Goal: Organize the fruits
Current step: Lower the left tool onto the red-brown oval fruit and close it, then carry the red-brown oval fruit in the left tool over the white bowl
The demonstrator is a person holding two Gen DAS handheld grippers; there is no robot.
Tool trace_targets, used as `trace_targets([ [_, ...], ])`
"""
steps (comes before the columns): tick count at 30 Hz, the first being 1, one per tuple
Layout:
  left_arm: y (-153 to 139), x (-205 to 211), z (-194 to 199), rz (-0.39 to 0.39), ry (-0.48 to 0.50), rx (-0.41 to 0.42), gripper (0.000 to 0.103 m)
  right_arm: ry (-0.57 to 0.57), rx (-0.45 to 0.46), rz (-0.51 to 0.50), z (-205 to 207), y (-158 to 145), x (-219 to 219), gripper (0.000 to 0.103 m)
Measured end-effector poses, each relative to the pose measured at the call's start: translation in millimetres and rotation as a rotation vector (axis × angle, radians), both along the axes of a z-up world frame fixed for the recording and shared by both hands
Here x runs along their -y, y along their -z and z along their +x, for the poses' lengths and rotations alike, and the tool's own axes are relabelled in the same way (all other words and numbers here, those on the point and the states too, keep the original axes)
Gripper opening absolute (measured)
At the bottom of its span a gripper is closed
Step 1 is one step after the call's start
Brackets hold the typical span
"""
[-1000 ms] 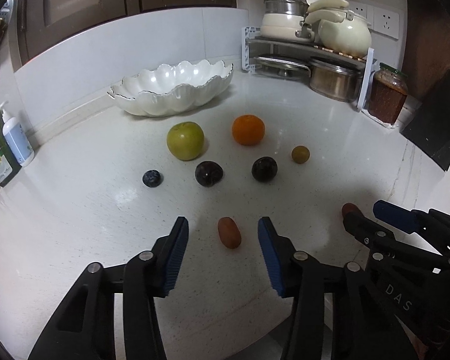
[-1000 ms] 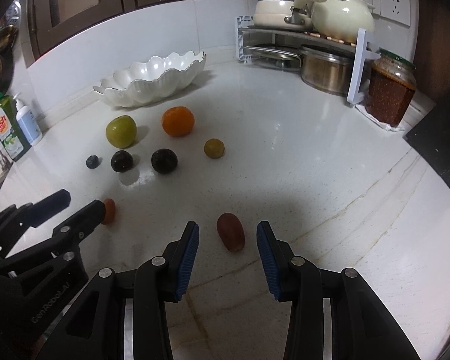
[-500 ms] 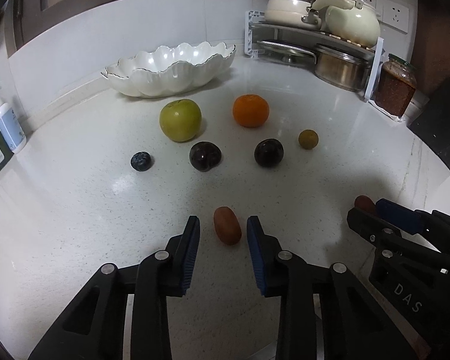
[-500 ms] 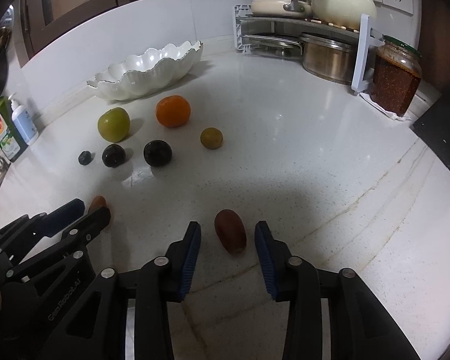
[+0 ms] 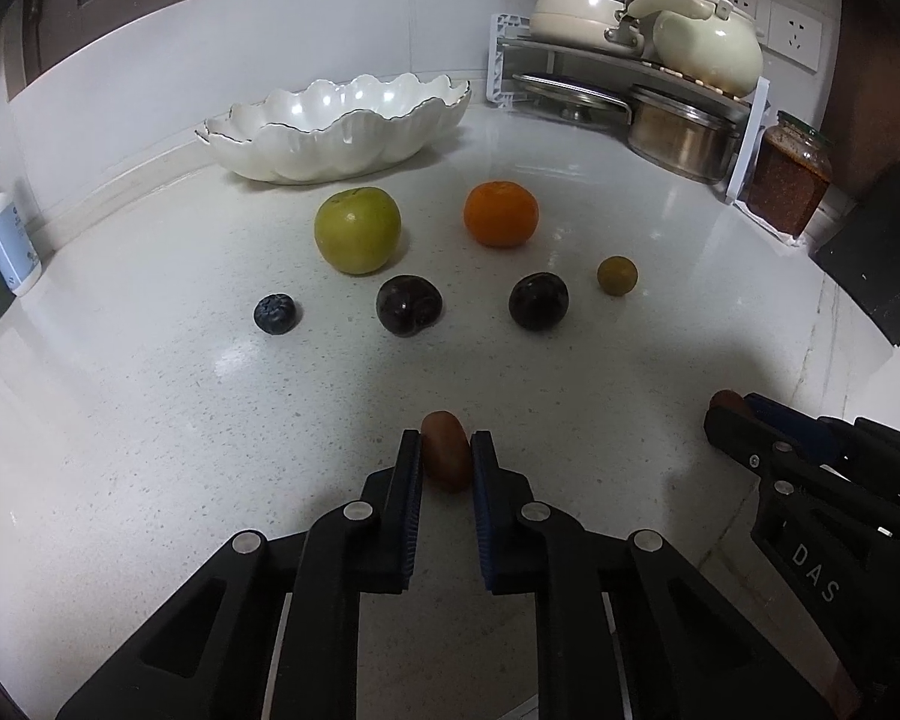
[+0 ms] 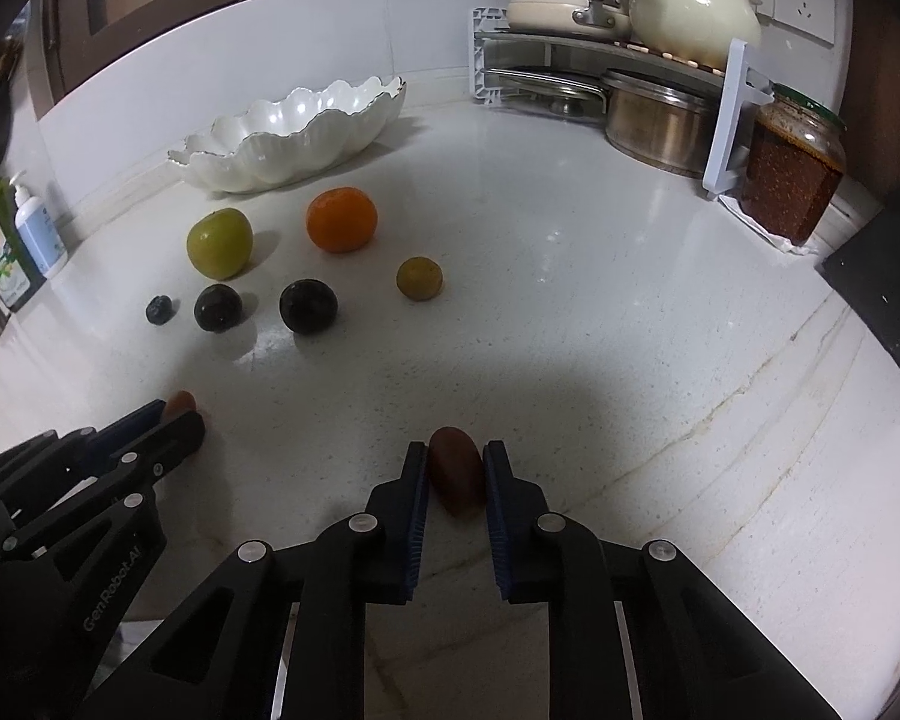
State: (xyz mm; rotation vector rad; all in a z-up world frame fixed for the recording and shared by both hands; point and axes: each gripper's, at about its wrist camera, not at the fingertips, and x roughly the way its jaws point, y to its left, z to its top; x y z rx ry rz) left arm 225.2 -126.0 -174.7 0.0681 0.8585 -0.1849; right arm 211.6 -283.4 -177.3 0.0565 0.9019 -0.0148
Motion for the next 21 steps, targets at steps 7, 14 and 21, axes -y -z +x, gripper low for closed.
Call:
trace_targets([
  [7,-11.1,-5.8,-4.1,-0.027,0.018,0.005,0.017,-0.011,0.021,0.024,-4.5,-10.5,-5.2,0.019],
  [14,-34.8,-16.7,-6.5,-0.037,0.023,0.049,0.017,-0.001,0.060,0.055,-7.4,-29.6,-14.9,0.019],
  [21,-59.3,-31.3,-8.5,-0.041,0.020,0.089,0.017,-0.009,0.100,0.054,-6.8,-51.3,-28.7,0.019],
])
